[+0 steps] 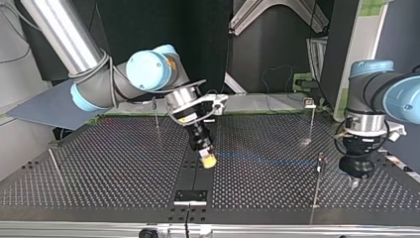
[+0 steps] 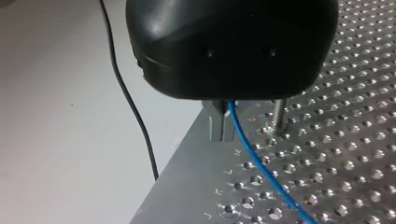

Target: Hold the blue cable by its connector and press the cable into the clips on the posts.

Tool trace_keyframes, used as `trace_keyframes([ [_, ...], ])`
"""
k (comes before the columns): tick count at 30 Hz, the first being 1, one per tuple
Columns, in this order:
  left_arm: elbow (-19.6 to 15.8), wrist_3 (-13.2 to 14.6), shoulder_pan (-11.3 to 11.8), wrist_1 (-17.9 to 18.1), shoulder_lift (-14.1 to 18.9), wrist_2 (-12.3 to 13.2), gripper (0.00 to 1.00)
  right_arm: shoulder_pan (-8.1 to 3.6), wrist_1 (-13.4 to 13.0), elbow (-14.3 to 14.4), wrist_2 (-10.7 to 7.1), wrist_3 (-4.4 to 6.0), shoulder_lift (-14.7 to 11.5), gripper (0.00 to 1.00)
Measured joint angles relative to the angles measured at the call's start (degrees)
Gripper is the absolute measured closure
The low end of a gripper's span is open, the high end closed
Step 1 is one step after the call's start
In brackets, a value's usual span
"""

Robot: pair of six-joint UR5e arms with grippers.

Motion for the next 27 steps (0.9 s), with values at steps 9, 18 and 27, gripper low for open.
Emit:
trace_keyframes([
  [9, 0.7, -2.4, 0.3, 2.6, -3.1, 3.1, 1.0, -1.28, -1.5, -0.1, -0.38, 1.54, 0.3, 1.0],
  [18, 1.8, -3.9, 0.3, 3.2, -3.9, 3.3, 1.0, -2.19, -1.6, -2.8, -0.96, 2.06, 2.6, 1.0],
  [27, 1.8, -4.0, 0.5, 3.3, -3.9, 3.3, 1.0, -3.04, -1.3, -5.5, -1.45, 3.02, 5.0, 1.0],
])
